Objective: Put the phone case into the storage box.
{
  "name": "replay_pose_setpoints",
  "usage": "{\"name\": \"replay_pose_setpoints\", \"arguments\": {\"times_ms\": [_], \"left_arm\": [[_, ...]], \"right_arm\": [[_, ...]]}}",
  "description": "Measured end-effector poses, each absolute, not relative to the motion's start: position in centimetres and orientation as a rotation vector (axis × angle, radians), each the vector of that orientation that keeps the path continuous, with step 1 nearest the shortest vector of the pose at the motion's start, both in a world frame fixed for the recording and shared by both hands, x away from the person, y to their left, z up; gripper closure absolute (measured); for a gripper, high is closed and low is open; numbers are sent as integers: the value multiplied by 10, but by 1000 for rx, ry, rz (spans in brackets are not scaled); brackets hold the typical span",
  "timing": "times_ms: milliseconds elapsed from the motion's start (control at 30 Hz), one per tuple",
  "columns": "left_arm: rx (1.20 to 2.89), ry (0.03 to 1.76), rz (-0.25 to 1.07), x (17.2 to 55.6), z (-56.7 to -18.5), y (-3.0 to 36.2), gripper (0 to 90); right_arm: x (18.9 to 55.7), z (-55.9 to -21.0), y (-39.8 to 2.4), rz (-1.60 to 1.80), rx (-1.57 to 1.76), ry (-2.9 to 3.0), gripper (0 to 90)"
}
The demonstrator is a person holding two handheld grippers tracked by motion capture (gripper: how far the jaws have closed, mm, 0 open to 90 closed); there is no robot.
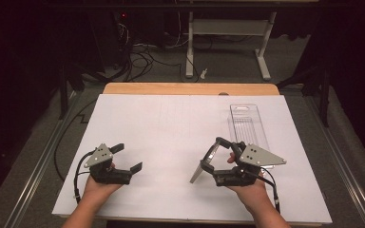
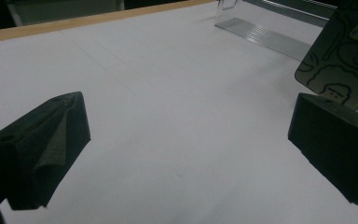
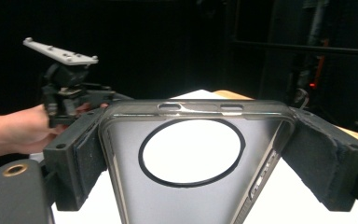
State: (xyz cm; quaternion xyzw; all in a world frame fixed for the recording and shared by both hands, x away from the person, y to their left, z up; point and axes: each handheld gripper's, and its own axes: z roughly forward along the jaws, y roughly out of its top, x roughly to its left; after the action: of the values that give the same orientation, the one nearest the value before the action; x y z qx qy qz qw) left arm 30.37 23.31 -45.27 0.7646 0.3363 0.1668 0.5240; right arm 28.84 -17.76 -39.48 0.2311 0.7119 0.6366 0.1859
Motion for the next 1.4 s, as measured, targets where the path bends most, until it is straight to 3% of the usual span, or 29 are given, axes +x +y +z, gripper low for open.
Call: {"name": "replay_pose_setpoints", "arguments": {"times_ms": [1400], "left_arm": [[1835, 758, 383, 301, -450, 231, 1]], "right_arm": [[282, -392, -190, 1598, 765, 1860, 132]]}}
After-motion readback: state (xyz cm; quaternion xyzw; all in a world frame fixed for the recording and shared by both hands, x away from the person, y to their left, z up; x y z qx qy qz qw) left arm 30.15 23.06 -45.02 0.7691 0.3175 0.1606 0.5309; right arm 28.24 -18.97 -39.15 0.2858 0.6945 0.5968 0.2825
